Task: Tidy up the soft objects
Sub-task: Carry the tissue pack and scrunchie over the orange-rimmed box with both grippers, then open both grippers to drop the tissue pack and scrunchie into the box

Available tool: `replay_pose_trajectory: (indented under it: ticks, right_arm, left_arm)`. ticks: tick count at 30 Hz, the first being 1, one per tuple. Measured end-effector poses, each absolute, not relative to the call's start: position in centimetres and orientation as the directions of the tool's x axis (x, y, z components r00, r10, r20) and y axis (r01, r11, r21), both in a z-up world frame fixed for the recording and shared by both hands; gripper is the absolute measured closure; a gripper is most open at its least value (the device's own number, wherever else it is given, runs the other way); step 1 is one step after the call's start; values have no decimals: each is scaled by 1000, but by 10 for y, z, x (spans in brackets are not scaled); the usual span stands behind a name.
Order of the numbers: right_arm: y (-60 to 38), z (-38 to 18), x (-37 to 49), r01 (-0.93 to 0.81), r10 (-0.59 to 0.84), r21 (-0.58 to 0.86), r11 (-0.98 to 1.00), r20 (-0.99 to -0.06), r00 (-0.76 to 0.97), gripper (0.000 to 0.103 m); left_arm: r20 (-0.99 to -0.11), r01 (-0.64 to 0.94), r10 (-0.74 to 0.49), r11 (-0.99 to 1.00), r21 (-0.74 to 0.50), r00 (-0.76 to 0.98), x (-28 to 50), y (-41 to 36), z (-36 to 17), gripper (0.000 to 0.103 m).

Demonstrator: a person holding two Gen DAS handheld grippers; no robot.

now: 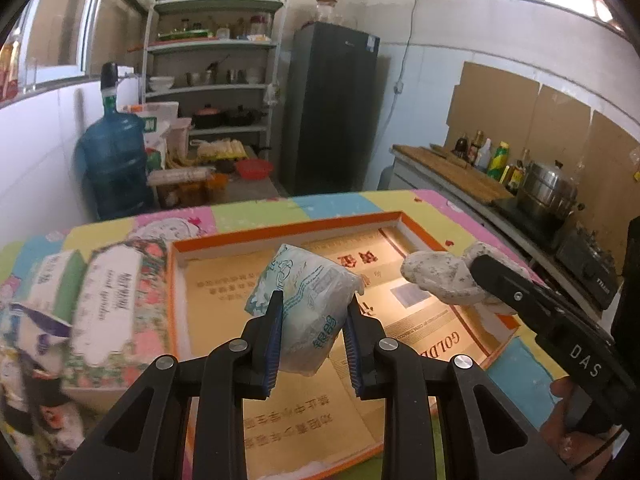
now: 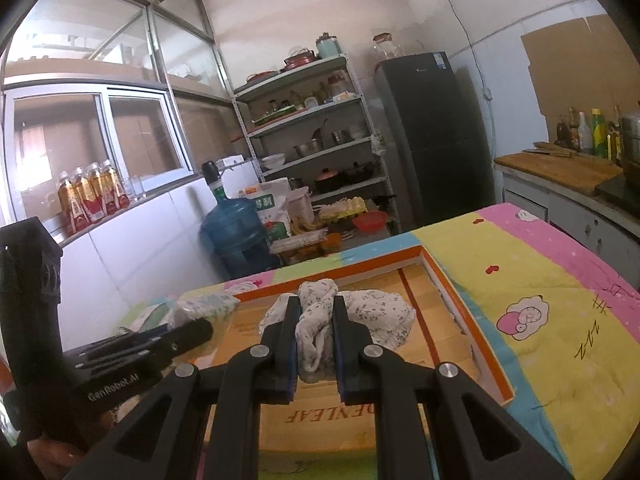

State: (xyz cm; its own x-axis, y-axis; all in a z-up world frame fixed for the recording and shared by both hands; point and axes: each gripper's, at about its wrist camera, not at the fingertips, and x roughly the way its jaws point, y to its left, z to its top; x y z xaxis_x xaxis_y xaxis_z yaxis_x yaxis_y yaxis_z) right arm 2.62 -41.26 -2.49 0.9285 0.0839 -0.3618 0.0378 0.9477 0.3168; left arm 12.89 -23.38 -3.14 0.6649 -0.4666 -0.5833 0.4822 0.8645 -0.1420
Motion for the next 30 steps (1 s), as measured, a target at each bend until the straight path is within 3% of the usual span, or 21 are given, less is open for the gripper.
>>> replay_pose_trajectory:
  ticks: [9, 17, 19, 23, 24, 30]
  right_arm:
    - [-425, -48, 55, 42, 124, 346, 937, -442, 888, 89]
    - [-432, -63, 68, 37, 176, 397, 917, -487, 855, 85]
    - [-433, -63, 68, 42, 174, 400, 916, -488, 855, 82]
    - [-431, -62, 65, 45, 161, 389, 920, -481, 862, 49]
    - [-431, -61, 64, 46, 157, 386, 921, -479, 864, 44]
    - [-433, -58, 58, 48, 157, 396, 917, -469, 869, 44]
  left_arm:
    - [-637, 458, -441, 876, -152, 632, 151, -254, -60, 75]
    - [-628, 458, -438, 878, -142, 644, 157, -260, -66, 73]
    - [-634, 459, -432, 878, -134, 641, 156, -261, -67, 68]
    - [-654, 461, -422, 879, -125, 628, 156, -263, -71, 43]
    - [-652, 457, -422, 880, -129, 630, 155, -262, -71, 42]
    - [-620, 452, -428, 883, -130, 657, 148, -257, -59, 34]
